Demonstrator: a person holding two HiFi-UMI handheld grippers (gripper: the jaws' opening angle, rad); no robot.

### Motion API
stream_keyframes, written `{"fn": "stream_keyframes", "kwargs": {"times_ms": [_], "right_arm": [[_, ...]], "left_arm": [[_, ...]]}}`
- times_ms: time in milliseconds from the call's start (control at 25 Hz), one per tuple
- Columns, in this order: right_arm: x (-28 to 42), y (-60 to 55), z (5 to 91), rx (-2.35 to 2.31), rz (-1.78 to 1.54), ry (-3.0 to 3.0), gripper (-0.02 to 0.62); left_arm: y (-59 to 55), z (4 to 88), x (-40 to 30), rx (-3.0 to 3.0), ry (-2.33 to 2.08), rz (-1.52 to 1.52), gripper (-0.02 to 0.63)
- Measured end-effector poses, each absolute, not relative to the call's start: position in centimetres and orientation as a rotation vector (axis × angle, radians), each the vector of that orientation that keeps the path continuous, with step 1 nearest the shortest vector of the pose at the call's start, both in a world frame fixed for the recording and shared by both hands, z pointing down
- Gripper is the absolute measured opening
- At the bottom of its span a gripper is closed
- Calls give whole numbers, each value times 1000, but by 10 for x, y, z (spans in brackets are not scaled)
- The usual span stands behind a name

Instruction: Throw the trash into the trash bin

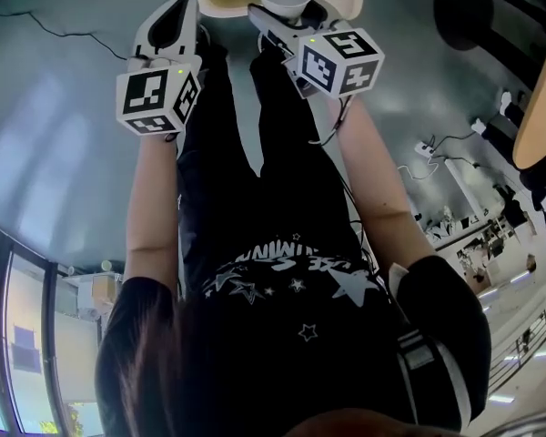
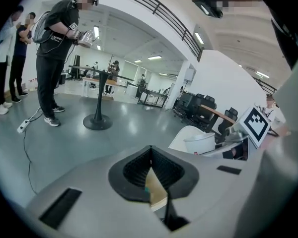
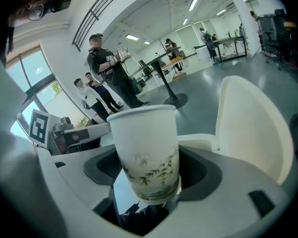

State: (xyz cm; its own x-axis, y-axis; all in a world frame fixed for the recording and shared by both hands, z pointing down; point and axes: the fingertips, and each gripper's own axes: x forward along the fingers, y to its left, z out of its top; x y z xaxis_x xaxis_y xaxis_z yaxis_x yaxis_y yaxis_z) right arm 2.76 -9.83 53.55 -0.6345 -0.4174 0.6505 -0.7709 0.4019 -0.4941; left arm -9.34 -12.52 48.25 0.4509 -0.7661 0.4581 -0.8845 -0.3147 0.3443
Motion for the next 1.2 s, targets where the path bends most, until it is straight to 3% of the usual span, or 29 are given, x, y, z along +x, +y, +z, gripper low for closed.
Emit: {"fn": "stream_keyframes", "kwargs": {"times_ms": [1200], "right_arm": [[25, -108, 606, 1053, 1296, -2091, 331]], "left_arm": [[-129, 560, -89, 1973, -1291, 367, 11]]}}
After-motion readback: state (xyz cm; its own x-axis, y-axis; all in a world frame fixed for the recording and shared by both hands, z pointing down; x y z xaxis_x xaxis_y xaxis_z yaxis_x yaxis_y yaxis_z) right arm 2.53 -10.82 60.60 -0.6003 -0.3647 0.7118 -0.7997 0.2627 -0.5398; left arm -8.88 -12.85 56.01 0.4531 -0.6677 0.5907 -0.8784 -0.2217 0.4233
